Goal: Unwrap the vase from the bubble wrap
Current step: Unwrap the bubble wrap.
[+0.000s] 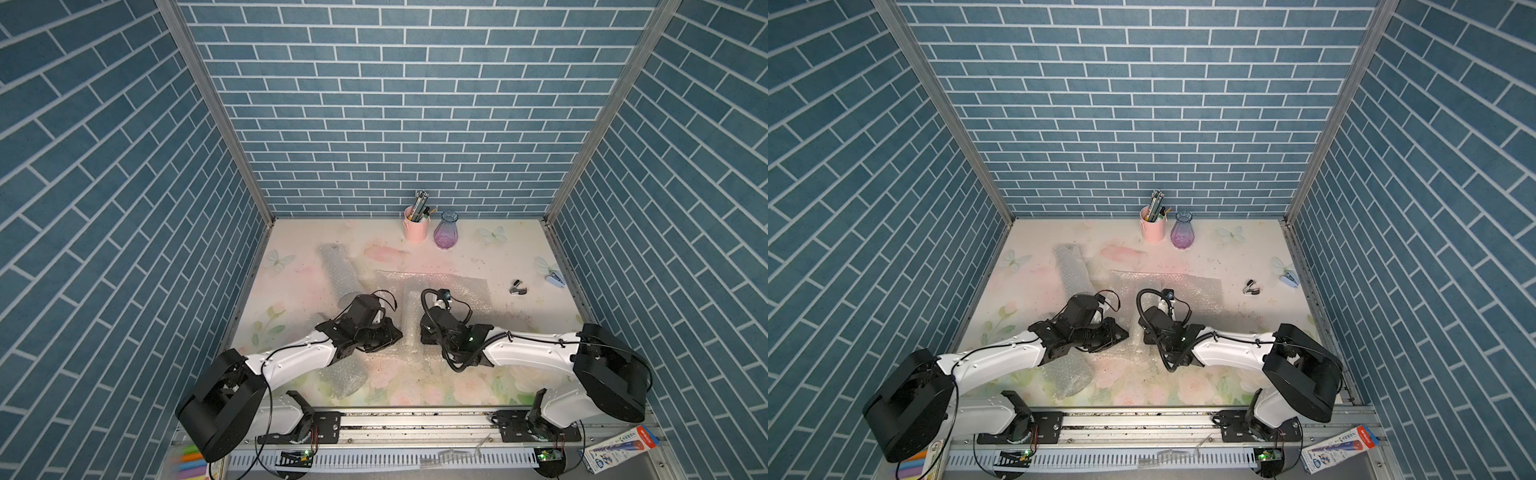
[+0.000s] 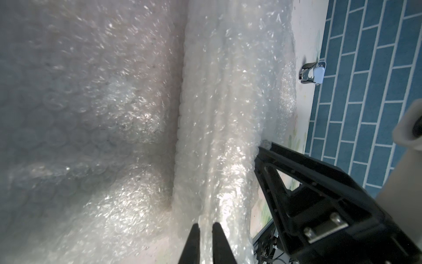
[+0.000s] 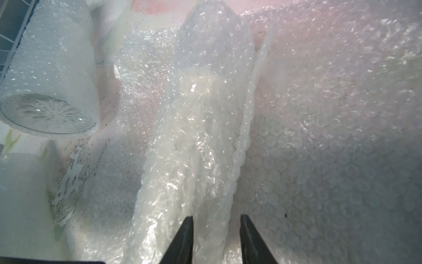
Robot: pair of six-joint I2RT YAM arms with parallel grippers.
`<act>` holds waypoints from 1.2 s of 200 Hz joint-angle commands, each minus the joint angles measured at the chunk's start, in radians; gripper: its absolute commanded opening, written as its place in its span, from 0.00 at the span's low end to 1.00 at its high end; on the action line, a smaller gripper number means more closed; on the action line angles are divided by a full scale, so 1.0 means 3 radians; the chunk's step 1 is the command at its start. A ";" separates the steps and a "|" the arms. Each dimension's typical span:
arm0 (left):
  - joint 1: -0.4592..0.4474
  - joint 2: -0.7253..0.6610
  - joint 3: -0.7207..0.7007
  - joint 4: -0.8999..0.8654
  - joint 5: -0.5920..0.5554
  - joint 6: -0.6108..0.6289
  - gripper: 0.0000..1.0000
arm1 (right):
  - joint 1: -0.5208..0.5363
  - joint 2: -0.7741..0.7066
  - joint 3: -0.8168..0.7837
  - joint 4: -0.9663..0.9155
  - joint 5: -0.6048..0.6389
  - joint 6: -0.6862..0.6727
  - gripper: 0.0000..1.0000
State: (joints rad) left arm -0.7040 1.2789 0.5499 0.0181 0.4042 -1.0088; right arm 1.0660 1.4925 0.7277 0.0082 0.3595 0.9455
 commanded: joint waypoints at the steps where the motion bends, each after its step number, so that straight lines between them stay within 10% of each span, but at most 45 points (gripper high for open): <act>1: -0.0011 -0.0059 0.0097 -0.0115 -0.0043 0.0088 0.05 | -0.0013 -0.0001 -0.0012 -0.0002 0.0090 0.0090 0.36; 240: -0.0293 -0.0092 0.0676 -0.0335 -0.0114 0.0334 0.00 | -0.0056 -0.0033 -0.0124 0.0302 -0.0012 0.0111 0.41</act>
State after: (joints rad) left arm -0.7700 1.2293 0.7155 -0.0956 0.3828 -0.9272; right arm 1.0554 1.5032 0.7082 0.0689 0.3527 0.9459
